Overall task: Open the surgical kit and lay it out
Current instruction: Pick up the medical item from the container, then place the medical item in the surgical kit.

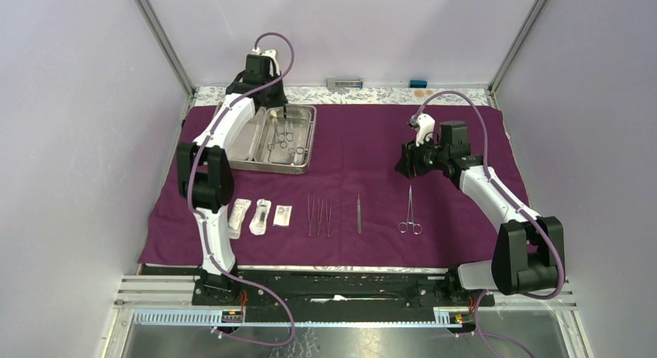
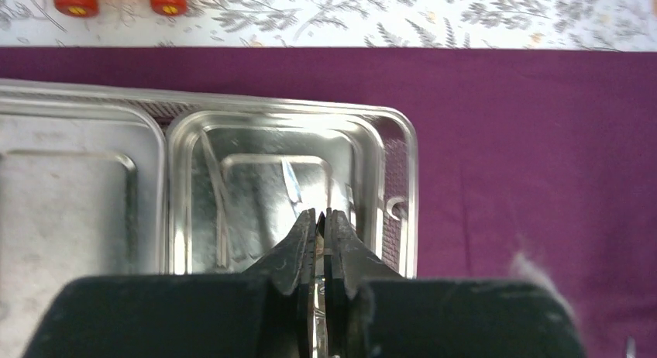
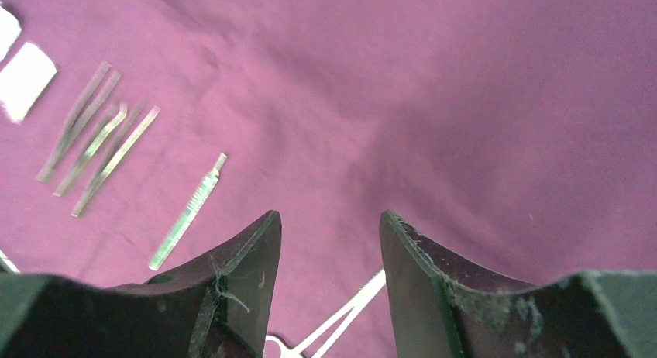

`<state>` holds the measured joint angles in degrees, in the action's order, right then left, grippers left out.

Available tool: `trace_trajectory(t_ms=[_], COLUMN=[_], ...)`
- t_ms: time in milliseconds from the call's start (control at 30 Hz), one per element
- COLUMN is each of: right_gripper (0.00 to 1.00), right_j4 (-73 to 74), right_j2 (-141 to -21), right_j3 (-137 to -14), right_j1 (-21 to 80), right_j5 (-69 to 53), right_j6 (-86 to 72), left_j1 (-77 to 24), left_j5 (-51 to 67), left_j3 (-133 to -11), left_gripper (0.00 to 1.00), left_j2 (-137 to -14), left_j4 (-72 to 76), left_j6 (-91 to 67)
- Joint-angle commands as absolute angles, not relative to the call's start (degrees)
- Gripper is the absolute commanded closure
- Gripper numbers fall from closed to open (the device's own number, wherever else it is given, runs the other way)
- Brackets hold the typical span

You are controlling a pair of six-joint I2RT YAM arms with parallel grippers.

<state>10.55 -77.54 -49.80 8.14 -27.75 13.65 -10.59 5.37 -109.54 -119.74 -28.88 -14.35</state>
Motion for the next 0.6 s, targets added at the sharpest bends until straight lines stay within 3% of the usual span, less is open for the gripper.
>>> trace_trajectory(t_ms=[0,267,567], right_gripper=[0.43,0.36,0.32], right_j4=[3.1,-14.1,-27.1], right_j2=[-78.9,-81.5,-86.7], right_j3=[-53.9,-53.2,-51.2], right_j1=[8.9,13.1,16.7], right_j5=[-37.4,-45.5,-48.3], right_j6=[6.5,-8.7,-22.1], left_j1=[-14.5,-23.1,-32.4], left_j5=[7.2,9.7,9.8], left_j3=[-104.0,-95.7,-95.7], left_gripper=[1.0,1.0,1.0], left_j2=[-109.5,-104.1,-105.5], left_j4=[-22.0,-20.2,-21.4], left_j6=[-20.8,-31.7,-35.6])
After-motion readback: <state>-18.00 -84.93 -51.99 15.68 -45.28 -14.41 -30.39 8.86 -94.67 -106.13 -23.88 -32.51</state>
